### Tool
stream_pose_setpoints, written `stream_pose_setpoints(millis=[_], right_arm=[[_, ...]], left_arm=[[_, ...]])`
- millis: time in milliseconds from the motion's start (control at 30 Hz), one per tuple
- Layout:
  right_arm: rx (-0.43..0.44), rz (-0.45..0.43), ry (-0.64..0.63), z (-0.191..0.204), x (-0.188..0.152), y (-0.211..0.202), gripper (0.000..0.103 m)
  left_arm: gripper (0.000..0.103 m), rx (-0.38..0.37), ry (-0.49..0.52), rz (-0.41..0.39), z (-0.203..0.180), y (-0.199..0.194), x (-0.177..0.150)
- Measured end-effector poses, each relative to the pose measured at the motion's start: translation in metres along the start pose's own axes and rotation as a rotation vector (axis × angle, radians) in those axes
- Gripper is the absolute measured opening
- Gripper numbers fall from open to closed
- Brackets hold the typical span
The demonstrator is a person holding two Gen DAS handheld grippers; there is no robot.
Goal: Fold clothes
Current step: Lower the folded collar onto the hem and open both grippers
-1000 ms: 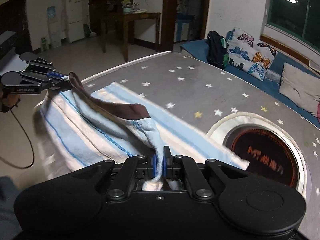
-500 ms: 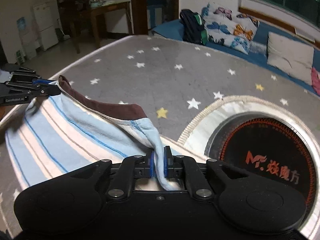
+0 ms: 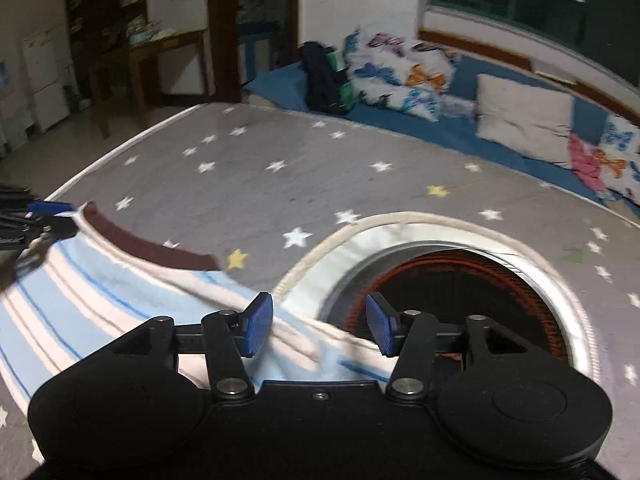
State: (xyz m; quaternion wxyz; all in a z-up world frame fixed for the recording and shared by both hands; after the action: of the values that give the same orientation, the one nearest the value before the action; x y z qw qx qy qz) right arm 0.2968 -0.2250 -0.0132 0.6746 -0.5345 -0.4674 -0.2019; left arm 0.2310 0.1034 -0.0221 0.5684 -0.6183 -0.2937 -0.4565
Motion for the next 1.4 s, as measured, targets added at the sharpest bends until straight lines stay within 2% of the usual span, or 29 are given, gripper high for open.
stream_pose_setpoints(millis=[100, 267, 400, 600, 633, 700, 767, 900, 1000, 1133, 1267, 1400], right_arm=[[0.031, -0.019, 0.015, 0.008, -0.002, -0.007, 0.050], [0.137, -0.003, 0.007, 0.037, -0.008, 0.007, 0.041], [0.143, 0.019, 0.030, 0.045, -0.011, 0.031, 0.041], [0.082, 0.036, 0.099, 0.027, -0.019, 0.051, 0.039], [0.073, 0.033, 0.103, 0.026, -0.019, 0.049, 0.039], [0.059, 0.026, 0.104, 0.024, -0.021, 0.045, 0.039], [0.052, 0.005, 0.080, 0.026, -0.021, 0.037, 0.039], [0.079, 0.013, 0.052, 0.032, -0.029, 0.035, 0.039], [0.049, 0.019, 0.044, 0.028, -0.035, 0.036, 0.039], [0.036, -0.012, 0.025, 0.029, -0.032, 0.012, 0.039], [0.079, -0.040, 0.010, 0.040, -0.036, -0.016, 0.040], [0.128, -0.058, -0.007, 0.058, -0.054, -0.046, 0.040]], left_arm=[[0.035, 0.025, -0.042, -0.040, 0.005, -0.018, 0.004], [0.035, -0.038, -0.089, -0.020, 0.001, -0.029, 0.001], [0.035, -0.081, -0.100, 0.025, -0.010, -0.019, -0.007], [0.035, -0.052, -0.115, 0.080, -0.008, 0.013, -0.017], [0.034, -0.031, -0.139, 0.096, -0.002, 0.021, -0.019], [0.032, -0.048, -0.206, 0.096, 0.008, 0.025, -0.020], [0.032, -0.050, -0.233, 0.087, 0.012, 0.024, -0.018], [0.032, -0.007, -0.222, 0.077, 0.015, 0.027, -0.020], [0.032, 0.003, -0.230, 0.077, 0.017, 0.024, -0.019], [0.037, 0.037, -0.171, 0.046, 0.011, 0.004, -0.015], [0.041, 0.009, -0.158, 0.011, -0.003, -0.025, -0.016], [0.042, -0.034, -0.139, -0.008, -0.024, -0.052, -0.026]])
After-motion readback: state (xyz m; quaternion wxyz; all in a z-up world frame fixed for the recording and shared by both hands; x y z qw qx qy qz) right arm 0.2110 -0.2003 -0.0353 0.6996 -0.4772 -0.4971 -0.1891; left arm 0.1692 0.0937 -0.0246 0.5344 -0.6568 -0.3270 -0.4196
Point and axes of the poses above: each gripper's, at about its wrist camera, not at the fingertips, and y roughly the way its jaws point, z to its left, x to its top, the point moved 1 cm from there along y, roughly the way its jaws point, and after that the axes turned 8 degrees about -z, right-handed, at the moved point
